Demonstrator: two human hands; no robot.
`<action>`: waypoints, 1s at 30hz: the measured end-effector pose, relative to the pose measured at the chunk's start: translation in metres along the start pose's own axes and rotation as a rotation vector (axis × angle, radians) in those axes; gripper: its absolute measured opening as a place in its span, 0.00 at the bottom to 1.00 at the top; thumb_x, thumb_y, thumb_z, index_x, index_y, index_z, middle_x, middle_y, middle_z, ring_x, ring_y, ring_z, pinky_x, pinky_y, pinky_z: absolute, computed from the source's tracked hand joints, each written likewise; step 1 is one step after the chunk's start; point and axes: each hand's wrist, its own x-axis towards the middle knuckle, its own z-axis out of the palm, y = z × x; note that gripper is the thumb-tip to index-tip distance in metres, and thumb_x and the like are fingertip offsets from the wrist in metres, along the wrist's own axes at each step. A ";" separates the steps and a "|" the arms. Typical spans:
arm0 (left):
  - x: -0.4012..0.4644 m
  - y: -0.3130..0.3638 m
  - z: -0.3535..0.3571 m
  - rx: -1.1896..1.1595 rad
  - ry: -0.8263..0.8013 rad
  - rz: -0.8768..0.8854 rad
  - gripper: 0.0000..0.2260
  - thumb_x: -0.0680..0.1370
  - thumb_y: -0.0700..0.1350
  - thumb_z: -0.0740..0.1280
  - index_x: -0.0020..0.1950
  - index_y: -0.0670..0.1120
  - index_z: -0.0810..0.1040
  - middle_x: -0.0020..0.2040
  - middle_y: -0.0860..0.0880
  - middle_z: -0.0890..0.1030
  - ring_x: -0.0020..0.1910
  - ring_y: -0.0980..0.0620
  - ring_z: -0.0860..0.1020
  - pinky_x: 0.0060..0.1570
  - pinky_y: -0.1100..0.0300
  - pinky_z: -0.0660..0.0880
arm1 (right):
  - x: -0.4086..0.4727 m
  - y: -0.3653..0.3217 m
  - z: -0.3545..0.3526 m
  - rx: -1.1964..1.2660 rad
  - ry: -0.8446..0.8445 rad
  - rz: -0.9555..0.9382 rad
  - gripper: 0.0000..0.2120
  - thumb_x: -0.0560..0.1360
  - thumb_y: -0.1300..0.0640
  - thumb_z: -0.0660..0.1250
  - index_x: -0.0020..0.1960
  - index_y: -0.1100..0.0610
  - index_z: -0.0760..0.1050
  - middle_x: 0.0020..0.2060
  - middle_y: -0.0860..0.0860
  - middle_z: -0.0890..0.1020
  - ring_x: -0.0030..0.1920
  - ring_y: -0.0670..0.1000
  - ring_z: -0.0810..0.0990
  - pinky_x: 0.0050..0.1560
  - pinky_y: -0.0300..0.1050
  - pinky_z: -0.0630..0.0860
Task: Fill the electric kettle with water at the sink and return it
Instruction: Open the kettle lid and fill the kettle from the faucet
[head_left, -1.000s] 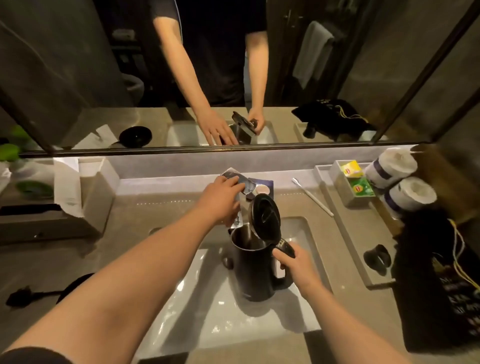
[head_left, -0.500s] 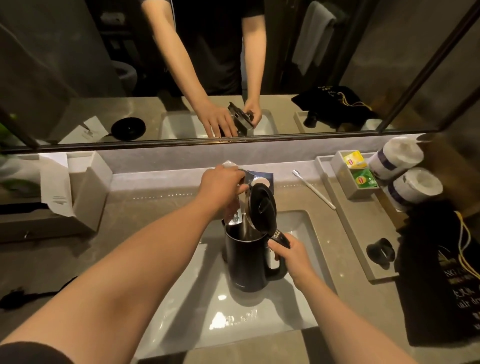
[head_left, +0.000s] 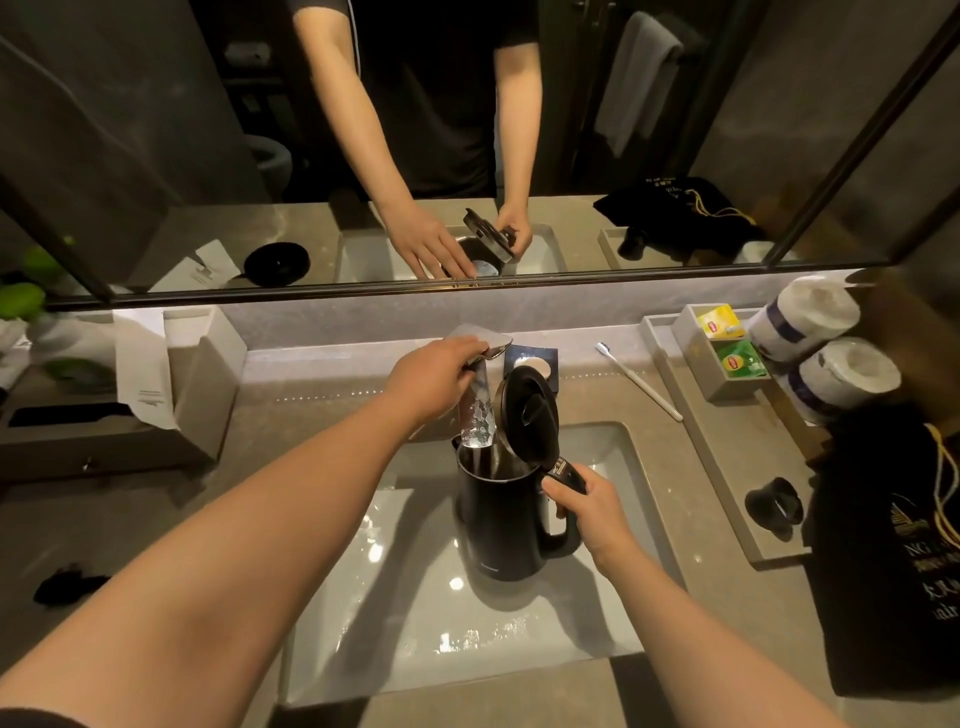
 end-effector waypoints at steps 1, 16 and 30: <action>-0.002 0.000 0.001 -0.003 -0.006 0.007 0.17 0.78 0.43 0.65 0.66 0.53 0.72 0.64 0.51 0.77 0.58 0.47 0.76 0.47 0.53 0.73 | 0.000 0.000 0.000 0.005 0.002 -0.002 0.07 0.72 0.53 0.73 0.46 0.56 0.81 0.31 0.46 0.81 0.35 0.51 0.77 0.38 0.44 0.77; -0.007 -0.002 0.008 -0.012 -0.044 -0.031 0.25 0.75 0.46 0.67 0.71 0.55 0.66 0.70 0.51 0.73 0.62 0.47 0.75 0.51 0.52 0.75 | 0.000 -0.004 0.004 -0.003 -0.013 -0.051 0.06 0.73 0.55 0.73 0.45 0.58 0.80 0.34 0.51 0.80 0.35 0.49 0.77 0.35 0.40 0.76; -0.008 -0.007 0.010 0.002 -0.106 -0.040 0.32 0.76 0.45 0.67 0.76 0.56 0.57 0.78 0.53 0.59 0.72 0.49 0.65 0.63 0.48 0.72 | 0.000 -0.006 0.012 -0.009 0.012 -0.036 0.05 0.73 0.54 0.73 0.45 0.53 0.79 0.37 0.50 0.81 0.38 0.51 0.78 0.36 0.41 0.76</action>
